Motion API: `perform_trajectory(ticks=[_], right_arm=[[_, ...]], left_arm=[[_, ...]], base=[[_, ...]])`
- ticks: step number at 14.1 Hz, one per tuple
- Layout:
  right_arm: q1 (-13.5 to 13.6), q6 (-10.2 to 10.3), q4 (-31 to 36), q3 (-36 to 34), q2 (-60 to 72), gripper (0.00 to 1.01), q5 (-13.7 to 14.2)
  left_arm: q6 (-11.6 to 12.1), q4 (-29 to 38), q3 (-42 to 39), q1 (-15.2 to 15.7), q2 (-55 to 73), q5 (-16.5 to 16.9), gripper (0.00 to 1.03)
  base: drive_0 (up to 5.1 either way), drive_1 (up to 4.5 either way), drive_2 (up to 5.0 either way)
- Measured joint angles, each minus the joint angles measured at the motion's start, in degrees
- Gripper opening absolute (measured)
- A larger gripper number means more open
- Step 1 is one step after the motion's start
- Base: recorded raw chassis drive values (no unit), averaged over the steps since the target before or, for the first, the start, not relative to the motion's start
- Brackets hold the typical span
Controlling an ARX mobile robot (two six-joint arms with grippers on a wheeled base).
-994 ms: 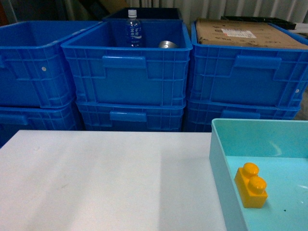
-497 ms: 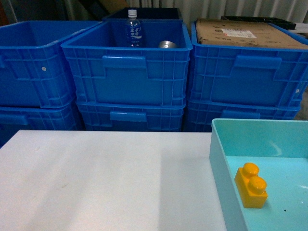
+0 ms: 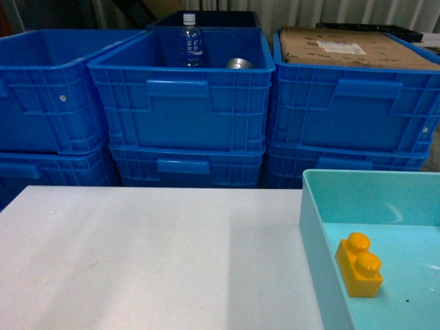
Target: Pick red block from blue box to shelf
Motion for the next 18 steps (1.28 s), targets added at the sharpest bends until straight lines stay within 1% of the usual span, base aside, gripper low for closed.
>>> perform_trajectory(ticks=[18], right_arm=[[0.00, -0.02, 0.00, 0.00, 0.00, 0.29, 0.00]], left_arm=[[0.00, 0.00, 0.00, 0.00, 0.00, 0.00, 0.98]], base=[[0.0, 0.00, 0.0]])
